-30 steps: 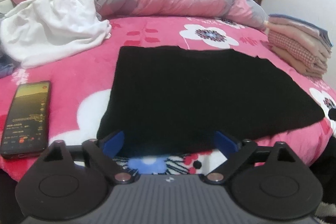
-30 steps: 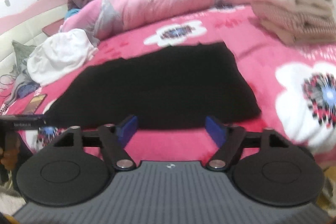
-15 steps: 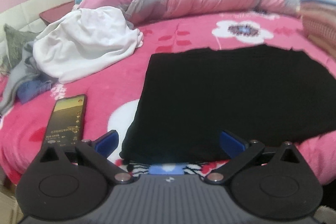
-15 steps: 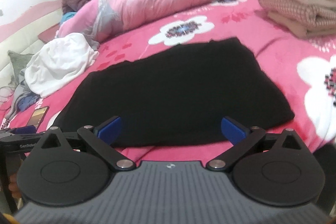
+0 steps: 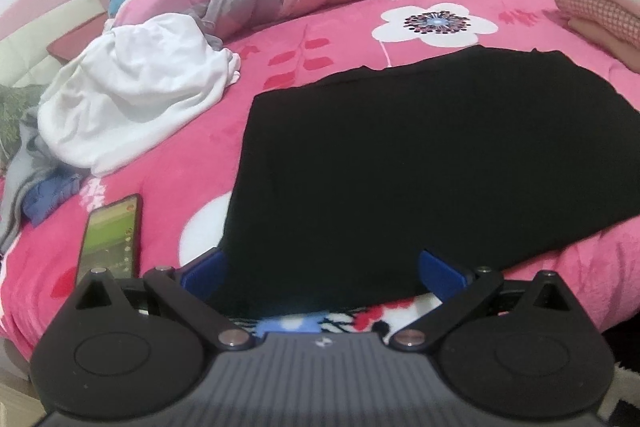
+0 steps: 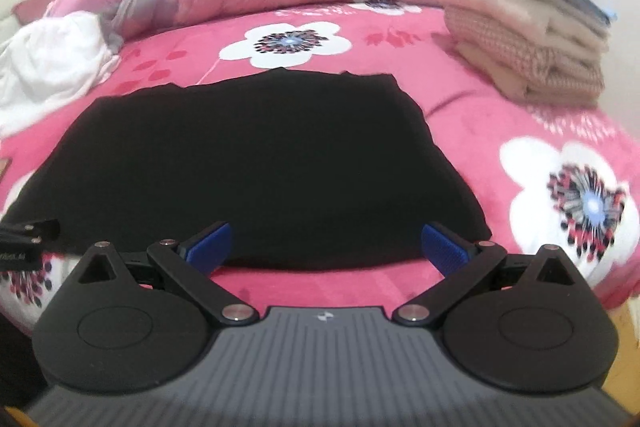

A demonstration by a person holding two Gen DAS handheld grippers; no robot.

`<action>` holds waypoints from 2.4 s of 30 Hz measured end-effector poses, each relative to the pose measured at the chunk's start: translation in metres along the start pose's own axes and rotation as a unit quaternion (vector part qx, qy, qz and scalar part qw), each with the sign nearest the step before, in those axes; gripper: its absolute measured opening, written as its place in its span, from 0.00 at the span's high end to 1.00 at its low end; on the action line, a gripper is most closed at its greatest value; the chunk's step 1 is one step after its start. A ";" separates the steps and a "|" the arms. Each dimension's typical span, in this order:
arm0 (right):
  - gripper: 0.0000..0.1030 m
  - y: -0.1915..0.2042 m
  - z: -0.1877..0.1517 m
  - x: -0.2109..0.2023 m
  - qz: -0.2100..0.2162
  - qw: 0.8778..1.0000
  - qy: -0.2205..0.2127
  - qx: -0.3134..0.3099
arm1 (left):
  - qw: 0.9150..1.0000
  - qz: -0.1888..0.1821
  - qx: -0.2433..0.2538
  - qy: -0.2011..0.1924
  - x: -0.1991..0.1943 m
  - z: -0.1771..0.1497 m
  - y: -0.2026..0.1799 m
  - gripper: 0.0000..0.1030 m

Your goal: Fold clothes

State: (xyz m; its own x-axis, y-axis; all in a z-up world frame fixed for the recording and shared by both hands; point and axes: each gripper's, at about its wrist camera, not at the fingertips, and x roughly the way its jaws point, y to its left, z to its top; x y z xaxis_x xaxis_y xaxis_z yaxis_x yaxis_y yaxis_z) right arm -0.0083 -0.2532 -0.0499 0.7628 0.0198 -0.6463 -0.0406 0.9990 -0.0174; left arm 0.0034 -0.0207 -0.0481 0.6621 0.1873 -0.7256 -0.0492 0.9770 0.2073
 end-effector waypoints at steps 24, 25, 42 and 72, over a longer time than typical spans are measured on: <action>0.01 0.004 0.017 -0.017 0.068 0.995 -0.057 -0.032 | 0.995 -0.034 -0.089 -0.042 -0.017 0.021 0.018 0.01; 0.01 0.002 0.017 -0.018 0.070 0.995 -0.064 -0.029 | 0.994 -0.035 -0.087 -0.046 -0.017 0.021 0.018 0.00; 0.01 -0.020 0.022 -0.013 0.090 0.992 -0.073 0.048 | 0.991 -0.093 -0.079 -0.051 -0.015 0.020 0.015 0.00; 0.01 0.004 0.034 0.074 0.095 0.995 -0.018 -0.021 | 0.994 -0.088 -0.068 0.014 0.046 0.004 0.008 0.00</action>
State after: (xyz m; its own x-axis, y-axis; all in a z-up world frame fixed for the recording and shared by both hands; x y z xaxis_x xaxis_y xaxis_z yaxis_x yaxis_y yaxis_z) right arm 0.0702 -0.2459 -0.0723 0.7620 0.2095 -0.6128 -0.2122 0.9748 0.0694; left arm 0.0367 -0.0050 -0.0774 0.6488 0.0132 -0.7609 -0.0361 0.9993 -0.0135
